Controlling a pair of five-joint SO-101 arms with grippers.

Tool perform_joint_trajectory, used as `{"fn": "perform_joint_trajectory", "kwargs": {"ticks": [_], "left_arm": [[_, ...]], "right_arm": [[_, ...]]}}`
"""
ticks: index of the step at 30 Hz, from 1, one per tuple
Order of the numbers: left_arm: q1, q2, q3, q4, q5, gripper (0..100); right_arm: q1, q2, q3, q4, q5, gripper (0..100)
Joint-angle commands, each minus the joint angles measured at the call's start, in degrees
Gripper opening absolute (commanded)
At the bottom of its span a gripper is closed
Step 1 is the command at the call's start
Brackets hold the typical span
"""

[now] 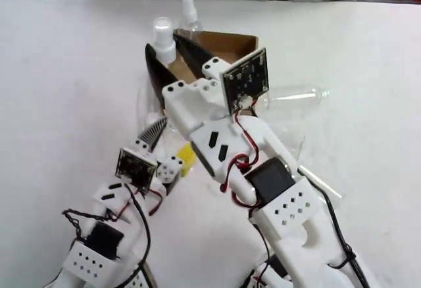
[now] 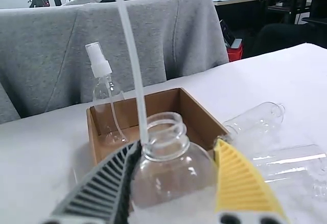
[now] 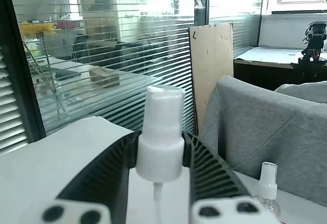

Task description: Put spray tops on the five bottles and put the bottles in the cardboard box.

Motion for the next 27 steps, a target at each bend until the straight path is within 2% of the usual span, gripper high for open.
{"fn": "perform_joint_trajectory", "kwargs": {"ticks": [1,11,27], "left_arm": [[0.7,-1.4,-0.3,0.1,-0.2,2],[0.7,-1.4,-0.3,0.1,-0.2,2],[0.7,-1.4,-0.3,0.1,-0.3,2]], "right_arm": [[0.1,-1.3,-1.6,-1.1,-0.4,1.7],[4.9,-2.1,-1.5,0.7,-0.4,1.7],[3.6,-5.9,0.5,1.2,-0.8,1.6]]}}
